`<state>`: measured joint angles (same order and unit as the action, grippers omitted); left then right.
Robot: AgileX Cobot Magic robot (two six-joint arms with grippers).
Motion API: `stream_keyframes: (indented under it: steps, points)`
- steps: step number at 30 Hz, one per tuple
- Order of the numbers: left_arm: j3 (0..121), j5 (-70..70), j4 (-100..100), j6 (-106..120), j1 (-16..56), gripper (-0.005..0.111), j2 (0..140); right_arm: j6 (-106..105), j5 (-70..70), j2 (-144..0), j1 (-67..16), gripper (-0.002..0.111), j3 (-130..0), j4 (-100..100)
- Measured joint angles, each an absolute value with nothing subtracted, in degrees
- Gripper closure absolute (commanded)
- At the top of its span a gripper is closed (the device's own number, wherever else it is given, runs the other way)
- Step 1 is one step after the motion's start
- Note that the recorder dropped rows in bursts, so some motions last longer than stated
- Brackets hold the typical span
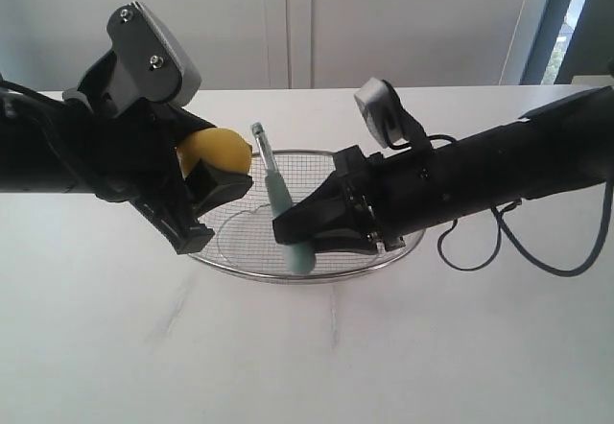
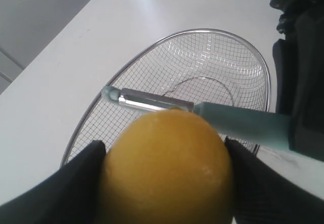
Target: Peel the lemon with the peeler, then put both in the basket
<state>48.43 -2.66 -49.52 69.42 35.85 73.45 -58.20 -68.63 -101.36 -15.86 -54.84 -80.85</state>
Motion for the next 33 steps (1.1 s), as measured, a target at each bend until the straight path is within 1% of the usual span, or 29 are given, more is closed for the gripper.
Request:
stream_keyframes:
  steps: [7, 21, 26, 33]
  points:
    - [48.43, -2.66, -49.52, 69.42, 35.85, 0.107, 73.45, -58.30, -69.11, -98.78, -12.06, 0.108, -54.84, -80.85]
    - [48.43, -2.66, -49.52, 69.42, 35.85, 0.107, 73.45, -58.60, -69.24, -88.20, -0.97, 0.108, -54.75, -80.02]
    - [48.43, -2.66, -49.52, 69.42, 35.85, 0.107, 73.45, -58.49, -69.27, -87.88, -0.33, 0.108, -54.08, -77.97]
    - [48.43, -2.66, -49.52, 69.42, 35.85, 0.107, 73.45, -58.49, -69.39, -87.88, -0.33, 0.108, -49.33, -76.96]
